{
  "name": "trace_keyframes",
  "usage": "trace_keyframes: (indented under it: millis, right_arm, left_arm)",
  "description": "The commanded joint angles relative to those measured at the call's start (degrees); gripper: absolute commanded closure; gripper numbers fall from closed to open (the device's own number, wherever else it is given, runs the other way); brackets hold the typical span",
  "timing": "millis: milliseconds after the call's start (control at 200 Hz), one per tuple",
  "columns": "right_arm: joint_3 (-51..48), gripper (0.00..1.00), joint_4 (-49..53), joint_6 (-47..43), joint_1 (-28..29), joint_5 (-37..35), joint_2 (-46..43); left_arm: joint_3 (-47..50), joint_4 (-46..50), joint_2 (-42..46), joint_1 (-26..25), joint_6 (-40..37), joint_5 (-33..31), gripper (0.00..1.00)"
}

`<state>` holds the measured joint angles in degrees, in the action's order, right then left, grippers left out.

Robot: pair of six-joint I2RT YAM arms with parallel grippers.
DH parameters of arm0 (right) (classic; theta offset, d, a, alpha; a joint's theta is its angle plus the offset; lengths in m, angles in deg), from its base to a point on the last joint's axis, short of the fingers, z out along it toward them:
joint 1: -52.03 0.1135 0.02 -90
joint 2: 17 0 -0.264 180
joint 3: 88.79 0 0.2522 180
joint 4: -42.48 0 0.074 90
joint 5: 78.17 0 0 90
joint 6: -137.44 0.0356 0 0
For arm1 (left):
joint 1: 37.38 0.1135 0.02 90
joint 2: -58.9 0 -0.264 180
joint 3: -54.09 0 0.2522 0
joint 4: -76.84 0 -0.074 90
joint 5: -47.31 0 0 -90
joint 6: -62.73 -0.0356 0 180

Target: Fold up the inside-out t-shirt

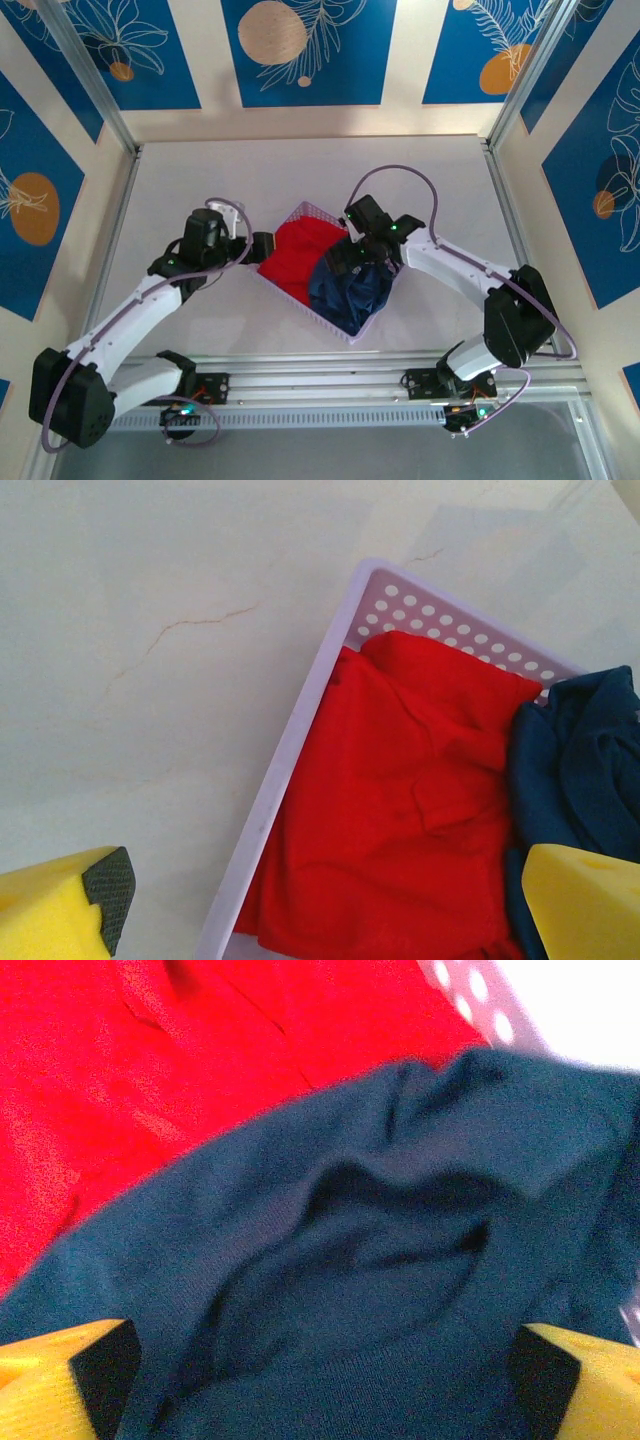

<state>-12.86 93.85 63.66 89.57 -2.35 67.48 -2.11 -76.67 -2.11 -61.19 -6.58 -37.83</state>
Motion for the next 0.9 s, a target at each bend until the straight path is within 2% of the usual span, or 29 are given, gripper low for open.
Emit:
trace_keyframes:
  millis: [0,90,170,230,290,350,450,515,735,895]
  right_arm:
    - [0.2,0.01,9.4,-0.4,-0.2,0.4,-3.3]
    - [-1.3,0.01,10.4,1.4,-0.3,5.5,-2.5]
    - [-2.8,0.01,7.2,3.2,0.1,9.1,0.6]
    - [-3.5,0.07,3.4,4.4,0.3,11.4,3.9]
    - [-3.4,0.24,0.5,4.8,0.4,11.5,6.8]
    - [-2.4,0.49,-0.6,4.4,0.3,10.4,8.0]
    - [-0.8,0.8,-1.5,2.6,0.0,8.0,5.9]
    - [0.3,1.0,-1.5,1.4,-0.3,6.9,3.2]
    - [4.0,1.0,-0.4,-0.8,-4.4,10.7,-8.0]
    - [12.6,1.0,0.2,-0.8,-9.7,13.4,-13.5]
  left_arm:
    - [1.2,0.9,1.2,-0.5,-0.4,1.5,0.0]
    - [0.1,0.9,-0.8,-1.5,-1.4,1.9,0.0]
    - [-0.7,0.9,-3.0,-2.2,-2.2,0.2,0.0]
    - [-1.3,1.2,-4.7,-2.3,-2.7,-0.8,0.0]
    - [-2.0,1.8,-6.2,-2.3,-3.6,-1.7,0.0]
    - [-2.9,2.7,-7.7,-2.3,-5.2,-3.7,0.0]
    - [-5.3,5.3,-11.8,-2.2,-8.9,-9.6,0.0]
    - [-7.6,7.2,-14.9,-2.0,-10.4,-11.1,0.0]
    - [-10.9,8.3,-20.2,-2.0,-11.5,-12.0,0.01]
    - [-11.5,8.6,-21.2,-2.0,-11.8,-13.6,0.04]
